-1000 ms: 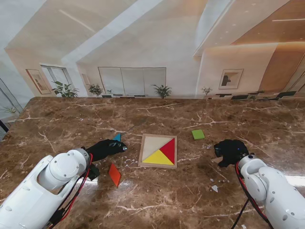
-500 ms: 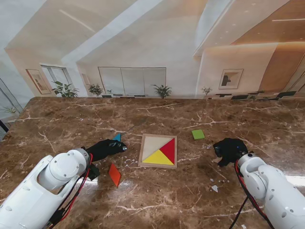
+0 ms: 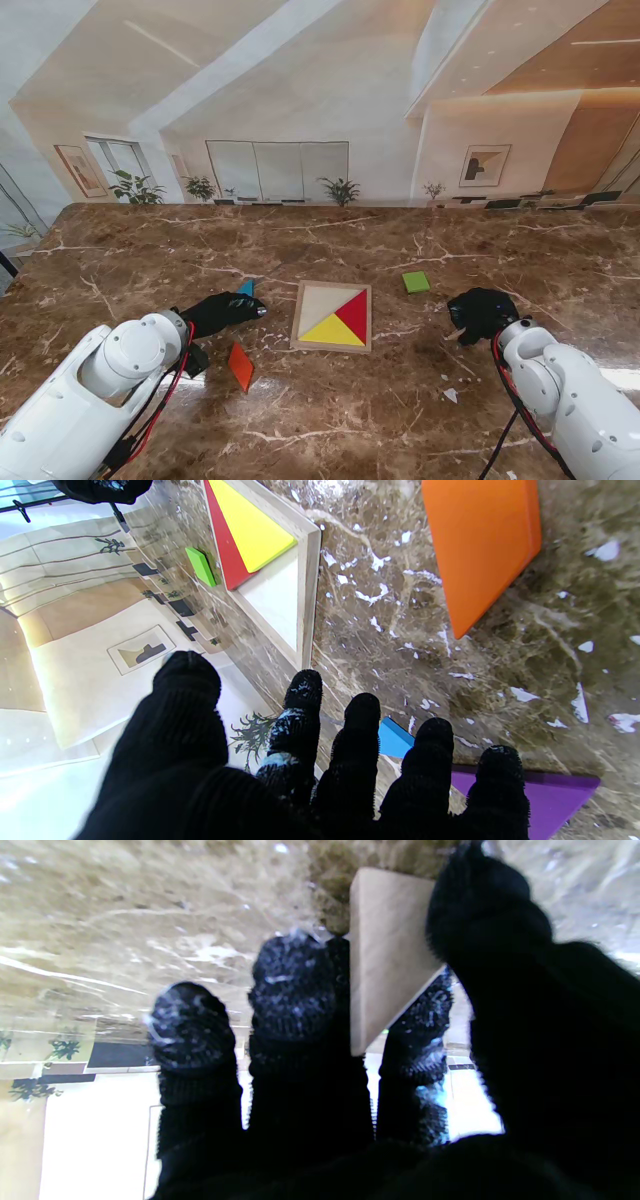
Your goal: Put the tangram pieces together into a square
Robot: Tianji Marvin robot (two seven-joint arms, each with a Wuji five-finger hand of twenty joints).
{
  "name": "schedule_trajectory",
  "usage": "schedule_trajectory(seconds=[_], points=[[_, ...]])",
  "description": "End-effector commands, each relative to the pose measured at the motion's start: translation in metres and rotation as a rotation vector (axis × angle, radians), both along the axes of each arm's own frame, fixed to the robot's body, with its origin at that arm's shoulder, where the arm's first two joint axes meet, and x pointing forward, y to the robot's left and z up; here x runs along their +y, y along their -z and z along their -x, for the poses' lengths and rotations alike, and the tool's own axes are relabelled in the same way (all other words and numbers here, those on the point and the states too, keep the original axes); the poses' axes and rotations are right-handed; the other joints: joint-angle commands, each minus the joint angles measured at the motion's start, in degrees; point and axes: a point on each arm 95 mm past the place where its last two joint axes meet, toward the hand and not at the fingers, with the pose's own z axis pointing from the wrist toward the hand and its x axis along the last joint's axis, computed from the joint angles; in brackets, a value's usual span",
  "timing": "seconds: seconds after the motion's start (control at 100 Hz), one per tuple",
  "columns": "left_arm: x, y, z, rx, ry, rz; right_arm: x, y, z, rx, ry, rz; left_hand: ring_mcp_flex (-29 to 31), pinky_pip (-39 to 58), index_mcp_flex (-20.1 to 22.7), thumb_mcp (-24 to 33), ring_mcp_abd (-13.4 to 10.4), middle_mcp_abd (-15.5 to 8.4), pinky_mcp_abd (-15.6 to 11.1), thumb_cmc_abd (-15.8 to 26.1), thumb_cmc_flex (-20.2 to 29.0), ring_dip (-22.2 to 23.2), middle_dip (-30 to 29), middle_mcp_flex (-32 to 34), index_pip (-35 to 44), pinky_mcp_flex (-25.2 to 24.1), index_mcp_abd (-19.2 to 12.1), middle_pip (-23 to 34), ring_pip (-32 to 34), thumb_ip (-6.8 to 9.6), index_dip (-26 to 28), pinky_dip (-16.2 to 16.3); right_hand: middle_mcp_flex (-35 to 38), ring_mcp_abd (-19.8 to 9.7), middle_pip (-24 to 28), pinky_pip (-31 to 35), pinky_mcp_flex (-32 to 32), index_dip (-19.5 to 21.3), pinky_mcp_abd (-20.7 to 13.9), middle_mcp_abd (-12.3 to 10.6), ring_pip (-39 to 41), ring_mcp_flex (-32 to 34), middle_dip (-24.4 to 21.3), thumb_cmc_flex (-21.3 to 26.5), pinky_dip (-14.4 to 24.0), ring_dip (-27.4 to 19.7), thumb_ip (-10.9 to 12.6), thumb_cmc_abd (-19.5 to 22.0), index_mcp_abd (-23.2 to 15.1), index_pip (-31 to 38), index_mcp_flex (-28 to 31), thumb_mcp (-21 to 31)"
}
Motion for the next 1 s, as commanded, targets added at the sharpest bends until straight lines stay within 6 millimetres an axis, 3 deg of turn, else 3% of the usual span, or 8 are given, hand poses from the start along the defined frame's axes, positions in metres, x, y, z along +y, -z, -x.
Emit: schedule_trajectory(seconds=[0.0, 0.12, 0.35, 0.99], points=[[0.001, 0.005, 0.002, 0.014, 0.001, -0.003, -0.008, 0.042, 0.026, 0.131, 0.012, 0.018, 1.2, -1.1, 1.2, -1.7, 0.1, 0.7, 0.6, 1.8, 0.5, -0.1, -0.1, 1.5, -0.7, 0.3, -0.1, 0.6, -0.3, 1.08, -1.5, 1.6, 13.6, -1.7, 3.2, 1.3, 3.2, -0.4, 0.2, -1.9, 2.6, 3.0, 1.4, 2.3, -0.6, 1.5, 0.9, -0.1, 1.1, 1.2, 4.6, 1.2], [0.001, 0.004, 0.002, 0.013, -0.001, -0.002, -0.009, 0.038, 0.023, 0.113, -0.002, 0.011, 1.2, -1.1, 1.2, -1.7, 0.0, 0.7, 0.6, 1.9, 0.5, -0.1, -0.1, 1.4, -0.7, 0.3, 0.0, 0.5, -0.3, 1.08, -1.5, 1.6, 16.1, -3.3, 4.3, 1.4, 6.6, -3.8, -1.2, -2.3, 5.2, 3.0, 2.7, 1.8, -1.6, 3.3, 0.1, -2.2, 2.9, 1.6, 7.0, 2.7], [0.002, 0.005, 0.001, 0.008, -0.002, 0.003, -0.009, 0.028, 0.016, 0.095, 0.0, -0.012, 1.1, -1.1, 1.2, -1.7, 0.0, 0.8, 0.6, 1.9, 0.5, -0.1, -0.1, 1.4, -0.8, 0.3, 0.0, 0.5, -0.4, 1.09, -1.5, 1.6, 17.8, -4.0, 7.5, 1.9, 10.4, -6.9, -0.8, -0.5, 9.1, 3.0, 4.8, 1.8, -1.6, 5.6, -0.6, -5.1, 5.6, 1.5, 10.0, 3.7], [0.007, 0.006, 0.0, -0.008, 0.0, 0.031, 0.011, -0.014, -0.016, 0.101, 0.032, -0.1, 1.1, -1.1, 1.3, -1.8, 0.1, 1.0, 0.5, 1.9, 0.6, -0.1, -0.1, 1.4, -0.9, 0.3, 0.1, 0.4, -0.4, 1.09, -1.5, 1.6, 17.8, -4.3, 10.3, 4.0, 11.4, -7.1, -0.1, 0.8, 11.3, 3.0, 4.5, 3.0, -0.3, 7.1, -0.9, -7.4, 7.5, 1.3, 11.3, 5.3]])
